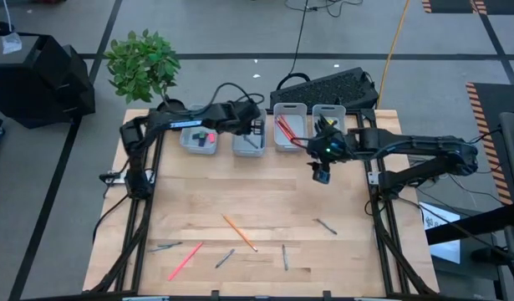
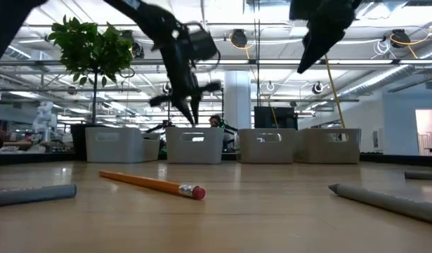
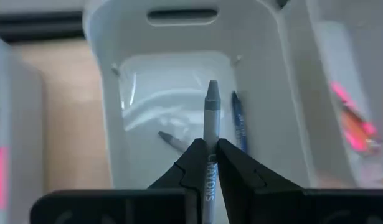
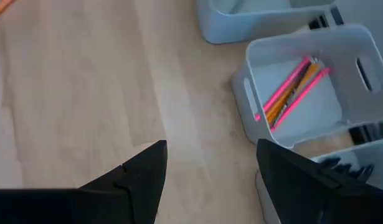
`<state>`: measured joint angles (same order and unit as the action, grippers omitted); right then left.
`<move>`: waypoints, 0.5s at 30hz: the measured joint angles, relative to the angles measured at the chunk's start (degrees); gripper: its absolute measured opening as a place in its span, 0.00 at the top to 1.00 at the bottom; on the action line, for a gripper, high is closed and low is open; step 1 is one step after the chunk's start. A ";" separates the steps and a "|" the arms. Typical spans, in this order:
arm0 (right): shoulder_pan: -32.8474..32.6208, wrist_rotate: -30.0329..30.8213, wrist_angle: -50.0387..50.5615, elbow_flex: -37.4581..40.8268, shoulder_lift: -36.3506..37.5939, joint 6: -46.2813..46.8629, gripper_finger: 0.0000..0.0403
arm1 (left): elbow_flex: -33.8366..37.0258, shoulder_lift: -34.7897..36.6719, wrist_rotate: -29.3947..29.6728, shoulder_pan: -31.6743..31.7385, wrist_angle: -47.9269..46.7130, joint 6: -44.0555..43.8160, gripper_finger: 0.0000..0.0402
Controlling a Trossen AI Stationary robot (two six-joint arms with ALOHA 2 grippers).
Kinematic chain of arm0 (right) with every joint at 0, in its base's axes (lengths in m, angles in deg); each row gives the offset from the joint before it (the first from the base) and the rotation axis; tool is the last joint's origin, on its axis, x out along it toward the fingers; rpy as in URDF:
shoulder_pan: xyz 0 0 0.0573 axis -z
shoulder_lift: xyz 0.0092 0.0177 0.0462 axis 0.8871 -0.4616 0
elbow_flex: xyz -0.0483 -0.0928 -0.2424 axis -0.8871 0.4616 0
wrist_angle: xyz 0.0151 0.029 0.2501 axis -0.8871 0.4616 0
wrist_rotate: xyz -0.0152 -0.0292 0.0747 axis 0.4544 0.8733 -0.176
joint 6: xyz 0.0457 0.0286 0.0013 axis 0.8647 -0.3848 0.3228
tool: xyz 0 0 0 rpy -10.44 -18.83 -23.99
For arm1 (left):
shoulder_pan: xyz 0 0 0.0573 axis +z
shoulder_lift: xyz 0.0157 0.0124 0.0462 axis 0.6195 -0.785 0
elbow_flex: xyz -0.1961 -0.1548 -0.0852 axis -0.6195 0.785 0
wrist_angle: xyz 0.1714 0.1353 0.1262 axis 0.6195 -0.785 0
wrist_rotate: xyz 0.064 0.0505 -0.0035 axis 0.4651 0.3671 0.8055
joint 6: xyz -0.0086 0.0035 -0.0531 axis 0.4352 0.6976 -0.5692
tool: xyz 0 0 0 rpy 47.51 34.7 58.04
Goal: Sort crayons/erasers/pens/pencils in bins
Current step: Put the gray crayon into the middle left gray bin
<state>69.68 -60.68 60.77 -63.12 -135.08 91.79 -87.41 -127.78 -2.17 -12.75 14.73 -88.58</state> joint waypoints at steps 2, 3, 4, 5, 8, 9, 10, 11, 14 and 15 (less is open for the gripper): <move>0.52 0.08 -0.18 0.00 -0.97 1.98 0.40 | 0.02 -1.92 -0.55 0.27 -0.52 -0.12 0.91; 0.75 0.05 -0.08 0.00 -1.35 2.67 0.40 | 0.02 -2.73 -1.07 0.34 0.07 -0.17 0.91; 0.78 0.07 -0.40 0.00 -1.78 3.45 0.40 | 0.02 -3.50 -1.50 0.34 0.51 -0.09 0.92; 0.80 0.07 -1.01 0.00 -2.10 4.48 0.40 | 0.02 -4.23 -1.76 0.30 0.49 -0.04 0.92; 0.89 0.07 -2.73 0.00 -2.92 6.70 0.40 | 0.02 -5.89 -2.19 0.23 0.46 0.04 0.91; 0.88 0.05 -3.68 0.00 -3.17 7.31 0.40 | 0.02 -6.33 -2.19 0.23 0.36 0.17 0.90; 0.87 0.04 -4.49 0.00 -3.45 7.96 0.40 | 0.02 -6.49 -2.24 0.25 0.31 0.51 0.89; 0.84 0.03 -4.91 0.00 -3.78 8.63 0.40 | 0.02 -6.50 -2.35 0.28 0.28 1.23 0.88; 0.64 0.02 -5.46 0.00 -4.87 9.26 0.40 | 0.02 -6.31 -2.06 0.31 0.57 3.58 0.81; 0.63 0.01 -5.23 0.00 -5.29 9.30 0.40 | 0.02 -6.31 -1.96 0.46 0.48 4.20 0.78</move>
<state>70.30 -60.67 55.54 -63.12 -140.37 101.10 -87.39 -134.09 -4.13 -12.29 15.21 -84.39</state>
